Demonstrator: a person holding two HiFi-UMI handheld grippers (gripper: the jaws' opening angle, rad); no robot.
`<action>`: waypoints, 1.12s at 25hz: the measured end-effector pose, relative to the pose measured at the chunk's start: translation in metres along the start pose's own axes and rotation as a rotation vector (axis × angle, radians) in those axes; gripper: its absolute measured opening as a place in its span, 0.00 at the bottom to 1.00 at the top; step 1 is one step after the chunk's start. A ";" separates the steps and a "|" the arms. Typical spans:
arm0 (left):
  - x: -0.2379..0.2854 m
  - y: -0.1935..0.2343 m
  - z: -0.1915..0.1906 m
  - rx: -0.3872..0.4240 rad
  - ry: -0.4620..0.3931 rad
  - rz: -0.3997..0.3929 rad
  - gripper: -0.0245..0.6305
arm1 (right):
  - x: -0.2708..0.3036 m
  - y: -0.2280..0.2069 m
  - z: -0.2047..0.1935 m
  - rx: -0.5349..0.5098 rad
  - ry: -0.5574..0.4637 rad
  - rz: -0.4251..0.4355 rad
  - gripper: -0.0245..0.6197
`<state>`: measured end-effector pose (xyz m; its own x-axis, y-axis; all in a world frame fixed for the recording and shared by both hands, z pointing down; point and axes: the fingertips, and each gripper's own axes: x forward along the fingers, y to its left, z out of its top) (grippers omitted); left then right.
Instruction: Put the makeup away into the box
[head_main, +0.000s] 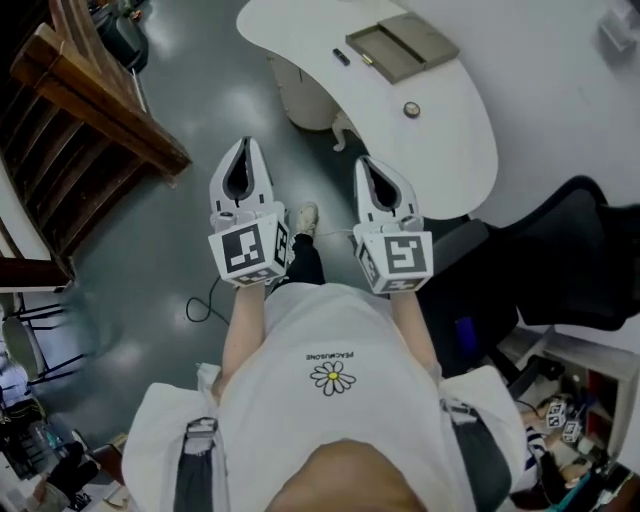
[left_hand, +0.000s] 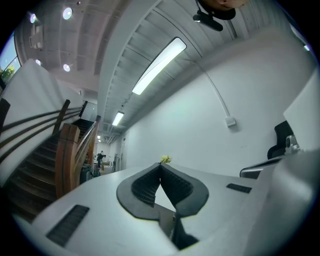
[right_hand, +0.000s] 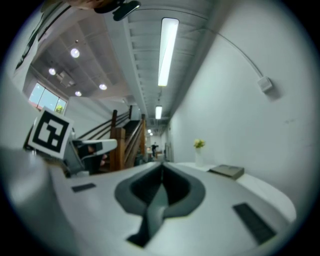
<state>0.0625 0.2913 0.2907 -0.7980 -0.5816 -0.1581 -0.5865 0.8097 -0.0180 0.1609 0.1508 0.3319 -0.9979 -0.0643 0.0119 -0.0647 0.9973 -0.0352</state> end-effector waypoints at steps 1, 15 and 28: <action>0.010 0.002 -0.005 -0.008 0.005 -0.008 0.07 | 0.009 -0.004 -0.001 -0.002 0.001 -0.004 0.08; 0.126 0.039 -0.070 -0.085 0.071 -0.020 0.07 | 0.120 -0.033 -0.040 0.007 0.118 -0.049 0.09; 0.290 0.065 -0.074 -0.092 0.068 -0.155 0.07 | 0.261 -0.081 -0.011 0.008 0.119 -0.175 0.09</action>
<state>-0.2170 0.1693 0.3169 -0.7027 -0.7053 -0.0930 -0.7109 0.7012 0.0537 -0.0940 0.0534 0.3485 -0.9632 -0.2314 0.1369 -0.2375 0.9709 -0.0300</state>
